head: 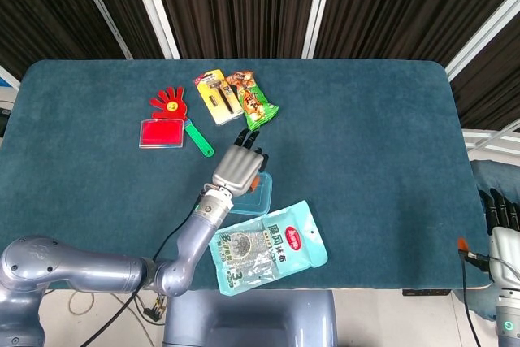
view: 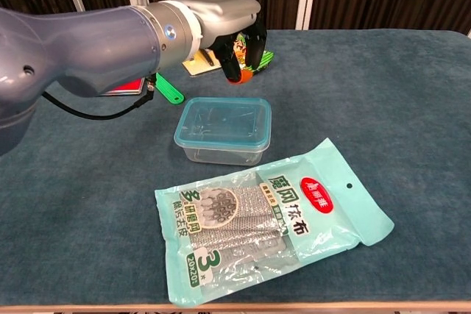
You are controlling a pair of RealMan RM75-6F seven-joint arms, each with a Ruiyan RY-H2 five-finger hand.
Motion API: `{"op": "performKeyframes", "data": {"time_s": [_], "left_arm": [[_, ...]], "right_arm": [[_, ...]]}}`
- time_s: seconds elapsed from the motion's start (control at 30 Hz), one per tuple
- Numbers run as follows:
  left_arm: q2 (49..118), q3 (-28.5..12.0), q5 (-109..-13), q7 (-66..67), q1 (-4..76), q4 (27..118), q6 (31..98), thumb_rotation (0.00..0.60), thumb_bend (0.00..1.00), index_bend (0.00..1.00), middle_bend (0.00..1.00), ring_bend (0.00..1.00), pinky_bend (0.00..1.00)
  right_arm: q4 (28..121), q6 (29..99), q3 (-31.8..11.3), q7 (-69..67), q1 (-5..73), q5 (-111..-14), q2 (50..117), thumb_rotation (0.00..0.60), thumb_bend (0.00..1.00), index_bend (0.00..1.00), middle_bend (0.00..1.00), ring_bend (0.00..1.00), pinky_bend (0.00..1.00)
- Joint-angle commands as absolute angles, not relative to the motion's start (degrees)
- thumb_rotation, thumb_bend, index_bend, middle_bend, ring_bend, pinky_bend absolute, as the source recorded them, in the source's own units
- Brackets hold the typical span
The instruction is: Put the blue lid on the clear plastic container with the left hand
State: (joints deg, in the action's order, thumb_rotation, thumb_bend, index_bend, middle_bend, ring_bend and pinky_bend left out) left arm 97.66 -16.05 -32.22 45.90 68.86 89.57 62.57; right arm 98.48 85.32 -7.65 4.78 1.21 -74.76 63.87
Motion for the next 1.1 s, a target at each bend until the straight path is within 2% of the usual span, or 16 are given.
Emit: {"op": "performKeyframes", "data": {"time_s": [0.03,0.27,0.77,1.1], "left_arm": [[98.27,-16.34,-31.97,45.43,69.04,88.58,62.02,0.600,0.41,0.56,0.47,0.08,0.02],[100.24,-16.83,-31.43,45.21,69.86,84.77,60.83,0.600,0.48,0.59,0.56,0.19,0.09],[106.72,-17.78,-29.17,45.46,72.73,71.56,55.46,0.600,0.51,0.60,0.57,0.20,0.08],[108.95,-17.06,-30.16,45.83,73.35,68.93,53.78,0.600,0.51,0.60,0.57,0.20,0.08]], "right_arm": [[98.47,85.30,-7.68,4.70,1.21,-74.69,63.89,0.600,0.35,0.00,0.00,0.00,0.00],[98.50,85.09,-7.62,4.52,1.21,-74.63,63.84,0.600,0.35,0.00,0.00,0.00,0.00],[98.82,84.68,-7.71,4.45,1.26,-74.09,63.64,0.600,0.35,0.00,0.00,0.00,0.00],[98.94,84.69,-7.70,4.85,1.29,-73.98,63.64,0.600,0.35,0.00,0.00,0.00,0.00]]}}
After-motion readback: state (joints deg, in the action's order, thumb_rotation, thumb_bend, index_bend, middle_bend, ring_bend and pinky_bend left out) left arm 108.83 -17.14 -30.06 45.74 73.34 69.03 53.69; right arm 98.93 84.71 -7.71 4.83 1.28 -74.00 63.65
